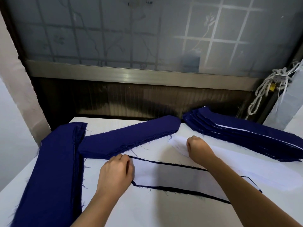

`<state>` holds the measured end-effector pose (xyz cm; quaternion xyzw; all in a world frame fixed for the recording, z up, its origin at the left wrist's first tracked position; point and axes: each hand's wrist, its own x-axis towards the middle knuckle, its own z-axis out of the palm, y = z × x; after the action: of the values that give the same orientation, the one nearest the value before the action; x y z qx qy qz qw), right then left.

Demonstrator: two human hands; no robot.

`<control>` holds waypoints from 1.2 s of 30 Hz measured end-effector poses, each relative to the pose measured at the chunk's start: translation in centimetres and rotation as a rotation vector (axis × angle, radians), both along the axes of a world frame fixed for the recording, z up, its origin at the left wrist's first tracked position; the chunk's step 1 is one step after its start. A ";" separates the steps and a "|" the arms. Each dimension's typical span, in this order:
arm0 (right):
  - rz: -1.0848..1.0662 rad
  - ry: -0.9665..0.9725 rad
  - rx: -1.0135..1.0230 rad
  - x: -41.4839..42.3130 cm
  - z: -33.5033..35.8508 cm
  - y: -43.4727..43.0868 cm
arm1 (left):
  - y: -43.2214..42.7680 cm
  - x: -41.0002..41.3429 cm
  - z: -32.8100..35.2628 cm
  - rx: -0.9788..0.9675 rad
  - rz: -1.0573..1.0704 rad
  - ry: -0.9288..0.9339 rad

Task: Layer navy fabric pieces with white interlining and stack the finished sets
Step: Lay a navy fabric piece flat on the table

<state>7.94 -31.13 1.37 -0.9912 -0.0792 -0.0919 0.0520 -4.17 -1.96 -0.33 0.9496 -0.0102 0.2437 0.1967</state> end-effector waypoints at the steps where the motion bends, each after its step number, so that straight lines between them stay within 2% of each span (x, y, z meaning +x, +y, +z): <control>1: -0.006 -0.003 0.006 0.0 0.0 -0.1 | 0.0 0.0 -0.1 -0.001 -0.001 0.001; 6: -0.026 0.034 0.047 0.2 -0.3 -0.5 | 0.1 0.2 -0.3 0.004 -0.002 0.019; 12: -0.113 0.084 0.325 0.8 -0.6 -1.1 | 0.2 0.3 -0.5 0.011 0.001 0.025; 15: -0.145 0.090 0.452 0.6 -0.7 -1.5 | 0.2 0.4 -0.5 0.025 -0.014 -0.007; 18: -0.147 0.101 0.486 0.2 0.2 -1.9 | 0.1 0.3 -0.4 0.058 -0.042 -0.078; 21: -0.103 0.009 0.535 -1.0 1.4 -1.7 | 0.1 0.1 -0.1 0.058 -0.073 -0.134; 25: 0.061 -0.101 0.490 -4.4 3.2 0.8 | 0.1 0.1 -0.2 0.040 -0.124 -0.115; 33: 0.258 -0.114 0.037 -12.4 3.1 11.4 | 0.7 -0.3 0.0 -0.048 -0.320 -0.164; 36: 0.340 -0.169 0.055 -14.2 1.6 14.2 | 0.8 -0.4 0.0 -0.011 -0.280 -0.117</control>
<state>-6.24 -16.95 2.94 -0.9506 -0.2470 -0.1670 0.0869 -4.53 -1.20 -0.32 0.9221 -0.1524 0.2687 0.2329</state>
